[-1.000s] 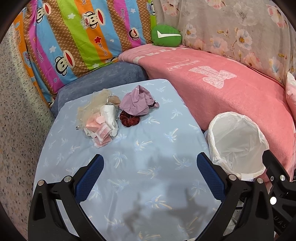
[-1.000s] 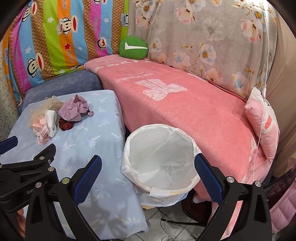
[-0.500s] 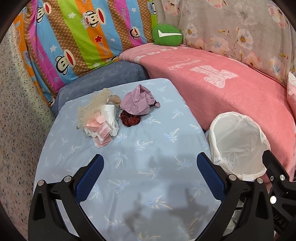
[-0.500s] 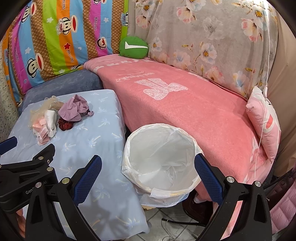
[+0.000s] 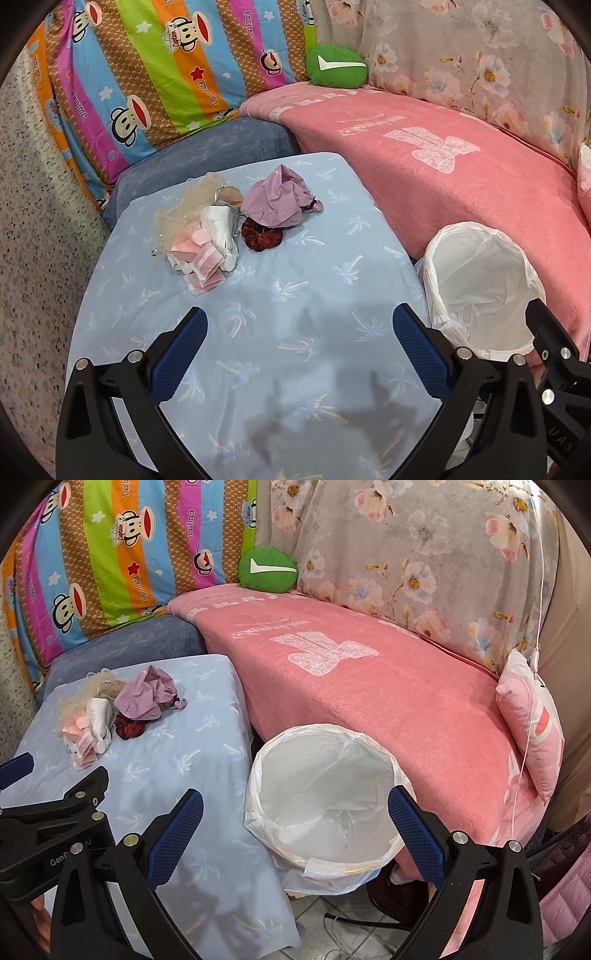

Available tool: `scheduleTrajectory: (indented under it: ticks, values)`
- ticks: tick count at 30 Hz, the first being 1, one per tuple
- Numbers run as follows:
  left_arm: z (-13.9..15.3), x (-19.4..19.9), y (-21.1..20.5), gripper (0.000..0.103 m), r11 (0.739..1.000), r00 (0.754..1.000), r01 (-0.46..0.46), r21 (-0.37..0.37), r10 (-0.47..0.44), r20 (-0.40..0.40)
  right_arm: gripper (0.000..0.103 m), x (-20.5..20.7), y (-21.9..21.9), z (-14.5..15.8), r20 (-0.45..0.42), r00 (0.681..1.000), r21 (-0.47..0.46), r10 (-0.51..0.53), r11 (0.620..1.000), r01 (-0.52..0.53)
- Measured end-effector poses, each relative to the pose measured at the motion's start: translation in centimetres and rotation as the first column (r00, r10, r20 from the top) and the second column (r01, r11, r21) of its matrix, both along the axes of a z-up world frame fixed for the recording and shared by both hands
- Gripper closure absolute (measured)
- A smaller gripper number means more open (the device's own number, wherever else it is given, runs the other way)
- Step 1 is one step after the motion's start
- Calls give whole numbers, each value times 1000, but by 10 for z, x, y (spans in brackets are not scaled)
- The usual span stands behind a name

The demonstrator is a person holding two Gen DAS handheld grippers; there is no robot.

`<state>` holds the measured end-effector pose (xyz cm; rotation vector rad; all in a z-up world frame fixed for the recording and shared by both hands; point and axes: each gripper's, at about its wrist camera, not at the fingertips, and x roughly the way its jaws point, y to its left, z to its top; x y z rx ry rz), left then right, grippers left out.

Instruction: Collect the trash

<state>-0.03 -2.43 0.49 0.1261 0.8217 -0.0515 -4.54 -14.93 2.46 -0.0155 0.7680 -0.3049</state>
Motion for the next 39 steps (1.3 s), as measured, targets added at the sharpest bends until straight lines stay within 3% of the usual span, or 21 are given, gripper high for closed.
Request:
scheduleTrajectory:
  ticks: [19,32,39]
  values:
    - [-5,17,11,7,1000,1000,-15,3,15,-9,6,17,8,-1,4,1000,5,-3,1000,3]
    - [-3,42,40,7,999,998,-48,16,47,48,6,52,31,-3,26,999,10,19,1000,-20]
    - [-6,72,80,7,989,986,-145,-3,145,82,6,85,50,-3,46,998,26,49,998,-50]
